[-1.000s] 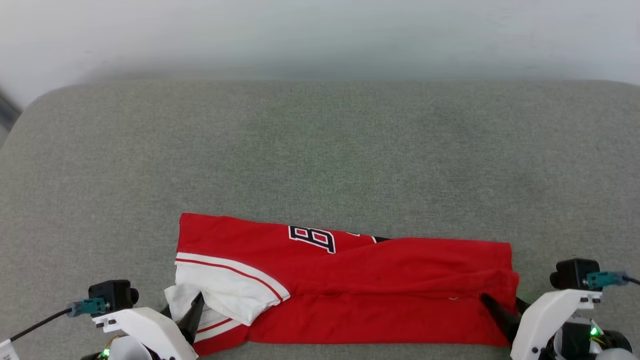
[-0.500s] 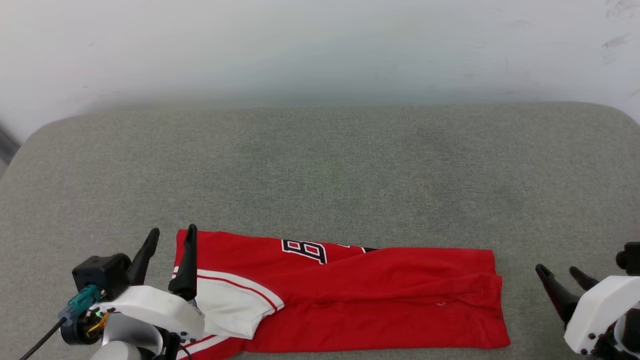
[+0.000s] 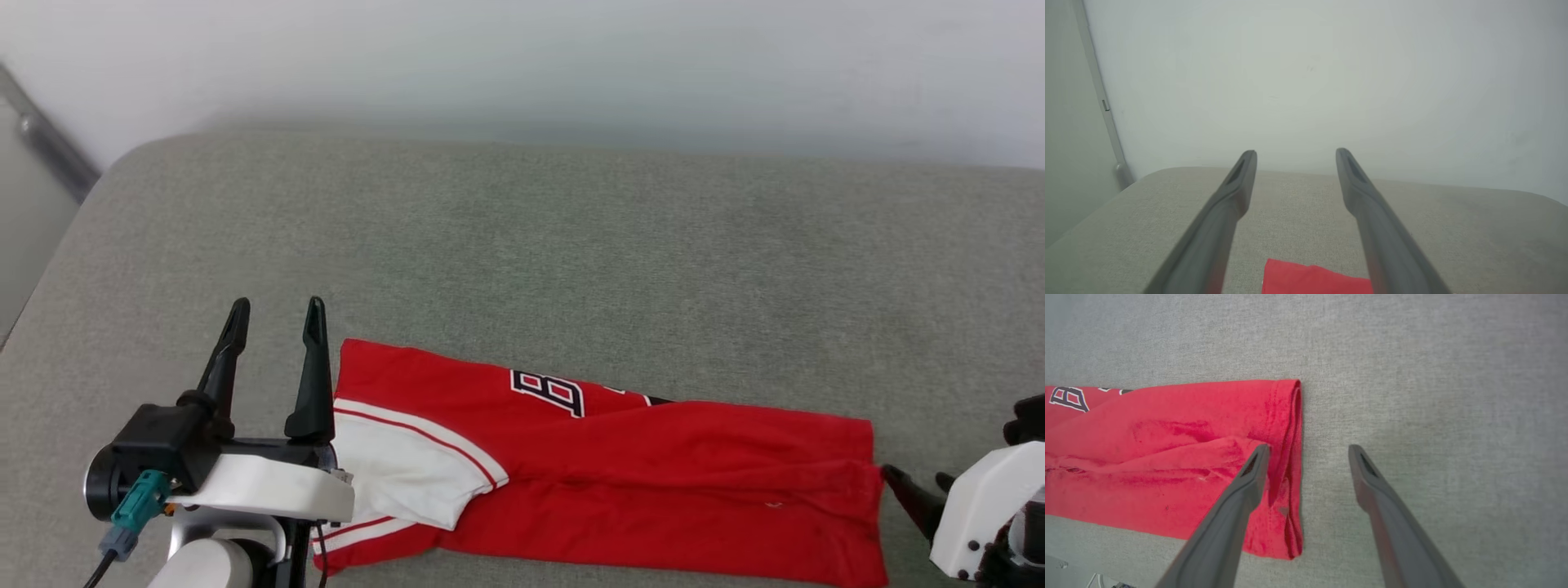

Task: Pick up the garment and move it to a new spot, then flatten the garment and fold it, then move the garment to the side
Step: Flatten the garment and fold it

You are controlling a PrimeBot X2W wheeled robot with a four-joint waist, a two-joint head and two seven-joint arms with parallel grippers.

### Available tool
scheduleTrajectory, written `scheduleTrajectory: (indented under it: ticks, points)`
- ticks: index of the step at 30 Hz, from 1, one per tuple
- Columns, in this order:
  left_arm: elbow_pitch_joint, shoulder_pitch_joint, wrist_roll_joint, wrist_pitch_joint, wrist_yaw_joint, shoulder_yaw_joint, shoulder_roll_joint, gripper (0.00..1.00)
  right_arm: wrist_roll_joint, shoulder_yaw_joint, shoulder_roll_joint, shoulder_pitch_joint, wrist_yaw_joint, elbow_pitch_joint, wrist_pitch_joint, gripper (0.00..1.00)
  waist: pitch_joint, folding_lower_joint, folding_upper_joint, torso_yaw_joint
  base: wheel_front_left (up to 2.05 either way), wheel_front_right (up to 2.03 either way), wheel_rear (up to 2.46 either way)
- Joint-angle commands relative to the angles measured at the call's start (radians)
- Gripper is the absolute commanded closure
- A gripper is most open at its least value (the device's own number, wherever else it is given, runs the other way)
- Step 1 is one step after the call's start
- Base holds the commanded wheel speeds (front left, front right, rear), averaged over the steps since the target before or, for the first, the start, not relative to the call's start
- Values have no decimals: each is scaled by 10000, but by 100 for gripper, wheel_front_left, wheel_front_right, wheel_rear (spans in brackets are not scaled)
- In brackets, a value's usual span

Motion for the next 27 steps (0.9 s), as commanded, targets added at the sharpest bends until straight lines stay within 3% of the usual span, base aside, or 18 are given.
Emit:
scheduleTrajectory:
  ticks: [1, 11, 12, 13, 14, 15, 27]
  points:
    - [-112, -121, 103, -56, 68, -51, -40, 0, -19, 17, 180, -223, -4, 187, 112, 0, 299, 1, -1, 374, 0, 0, 0]
    - [-190, -317, 163, -98, -41, -201, -199, 0, 422, 529, 661, -565, -2, 2231, 460, 0, 839, 1, -1, 877, 0, 0, 0]
    - [-157, -315, 159, -102, -43, -204, -193, 0, 481, 642, 748, -543, 1, 2380, 550, 29, 841, 1, -1, 882, 0, 0, 0]
    - [-142, -313, 156, -108, -47, -202, -190, 0, 504, 731, 812, -526, 11, 2487, 611, 79, 834, 1, -1, 882, 0, 0, 0]
    - [-142, -313, 156, -108, -47, -202, -190, 0, 504, 731, 812, -526, 11, 2487, 611, 79, 834, 1, -1, 882, 0, 0, 0]
    - [-130, -304, 148, -118, -51, -192, -192, 0, 506, 819, 833, -528, 11, 2552, 666, 100, 815, 1, -1, 871, 0, 0, 0]
    - [-138, 43, 309, 200, 183, -176, 229, 0, 481, 1262, 237, -918, -4, 1817, 41, 100, -18, 1, -1, 206, 0, 0, 0]
